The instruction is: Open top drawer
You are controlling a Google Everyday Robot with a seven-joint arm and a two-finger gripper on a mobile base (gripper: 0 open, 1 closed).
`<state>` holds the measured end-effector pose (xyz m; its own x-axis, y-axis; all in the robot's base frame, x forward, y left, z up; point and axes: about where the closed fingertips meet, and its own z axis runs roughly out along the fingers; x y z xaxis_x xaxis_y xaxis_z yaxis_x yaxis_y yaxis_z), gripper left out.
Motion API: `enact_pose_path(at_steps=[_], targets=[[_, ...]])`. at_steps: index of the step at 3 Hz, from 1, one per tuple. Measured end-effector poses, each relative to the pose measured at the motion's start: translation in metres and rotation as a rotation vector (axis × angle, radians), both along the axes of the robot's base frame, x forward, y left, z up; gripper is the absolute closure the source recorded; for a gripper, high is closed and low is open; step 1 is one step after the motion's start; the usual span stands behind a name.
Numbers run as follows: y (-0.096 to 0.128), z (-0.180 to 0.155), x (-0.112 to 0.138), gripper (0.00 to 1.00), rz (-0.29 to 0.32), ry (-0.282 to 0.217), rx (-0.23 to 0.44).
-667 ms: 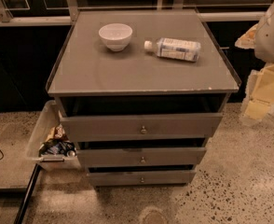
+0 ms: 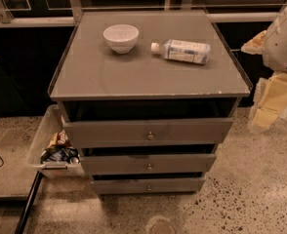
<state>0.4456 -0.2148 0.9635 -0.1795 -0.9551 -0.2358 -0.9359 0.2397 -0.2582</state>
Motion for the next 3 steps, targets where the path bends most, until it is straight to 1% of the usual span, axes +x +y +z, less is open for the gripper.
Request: enact_pose_path(at_steps=[1, 2, 3], targets=[[0.001, -0.036, 0.009, 0.00, 0.081, -0.027, 0.044], [0.001, -0.080, 0.025, 0.00, 0.143, -0.042, 0.087], [-0.005, -0.124, 0.045, 0.00, 0.201, -0.078, 0.109]])
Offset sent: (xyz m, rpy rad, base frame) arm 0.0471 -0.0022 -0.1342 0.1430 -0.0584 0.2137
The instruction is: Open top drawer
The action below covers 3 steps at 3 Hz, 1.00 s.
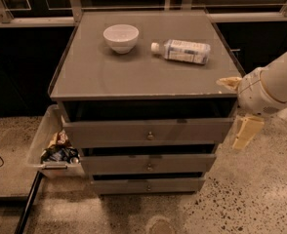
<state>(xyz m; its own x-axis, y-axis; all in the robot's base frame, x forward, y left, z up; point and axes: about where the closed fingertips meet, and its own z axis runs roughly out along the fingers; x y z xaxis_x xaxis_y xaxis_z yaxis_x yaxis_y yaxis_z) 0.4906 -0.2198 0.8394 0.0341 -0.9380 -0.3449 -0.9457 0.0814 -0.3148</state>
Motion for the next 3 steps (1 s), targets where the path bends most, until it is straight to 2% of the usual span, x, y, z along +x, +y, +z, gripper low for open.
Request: enact_pose_path(at_steps=[1, 2, 3], targets=[[0.000, 0.000, 0.000, 0.00, 0.000, 0.000, 0.000], [0.004, -0.031, 0.002, 0.00, 0.003, 0.057, 0.021], [0.003, -0.068, 0.004, 0.00, 0.014, 0.079, 0.033]])
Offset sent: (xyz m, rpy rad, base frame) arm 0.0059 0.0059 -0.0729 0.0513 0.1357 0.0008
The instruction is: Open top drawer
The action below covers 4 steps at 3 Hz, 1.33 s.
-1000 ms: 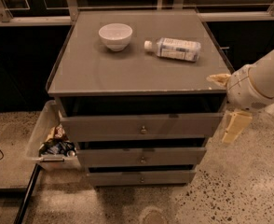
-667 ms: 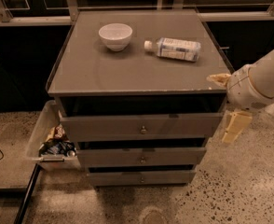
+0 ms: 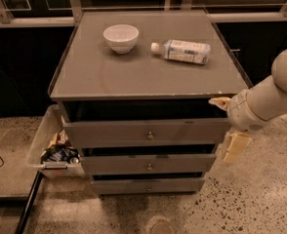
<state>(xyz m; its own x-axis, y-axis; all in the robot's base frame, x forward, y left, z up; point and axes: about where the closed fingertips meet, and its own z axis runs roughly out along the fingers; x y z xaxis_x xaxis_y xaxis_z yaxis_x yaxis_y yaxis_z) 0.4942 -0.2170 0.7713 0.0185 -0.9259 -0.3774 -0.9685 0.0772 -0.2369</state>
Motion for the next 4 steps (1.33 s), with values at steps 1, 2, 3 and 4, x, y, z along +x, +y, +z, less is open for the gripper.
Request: enact_pose_path(at_steps=[1, 2, 3, 4], targets=[[-0.002, -0.036, 0.004, 0.00, 0.019, -0.017, 0.008], [-0.001, -0.061, 0.013, 0.00, 0.055, -0.047, 0.013], [0.000, -0.086, 0.033, 0.00, 0.090, -0.085, 0.013], [0.001, -0.086, 0.034, 0.00, 0.090, -0.083, 0.015]])
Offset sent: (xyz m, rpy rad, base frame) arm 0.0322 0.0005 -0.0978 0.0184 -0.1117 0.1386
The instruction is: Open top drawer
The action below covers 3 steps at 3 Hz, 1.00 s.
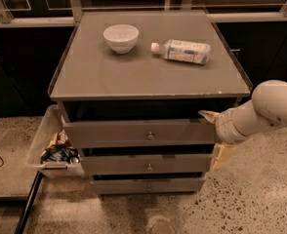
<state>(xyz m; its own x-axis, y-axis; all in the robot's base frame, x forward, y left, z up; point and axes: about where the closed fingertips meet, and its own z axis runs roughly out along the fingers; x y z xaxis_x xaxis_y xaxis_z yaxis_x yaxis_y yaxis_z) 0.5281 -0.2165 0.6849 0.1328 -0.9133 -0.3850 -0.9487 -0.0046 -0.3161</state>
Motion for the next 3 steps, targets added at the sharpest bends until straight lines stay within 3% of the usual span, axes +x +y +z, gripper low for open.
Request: enact_pose_path(at_steps=[3], targets=[[0.011, -0.034, 0.068, 0.00, -0.036, -0.016, 0.017]])
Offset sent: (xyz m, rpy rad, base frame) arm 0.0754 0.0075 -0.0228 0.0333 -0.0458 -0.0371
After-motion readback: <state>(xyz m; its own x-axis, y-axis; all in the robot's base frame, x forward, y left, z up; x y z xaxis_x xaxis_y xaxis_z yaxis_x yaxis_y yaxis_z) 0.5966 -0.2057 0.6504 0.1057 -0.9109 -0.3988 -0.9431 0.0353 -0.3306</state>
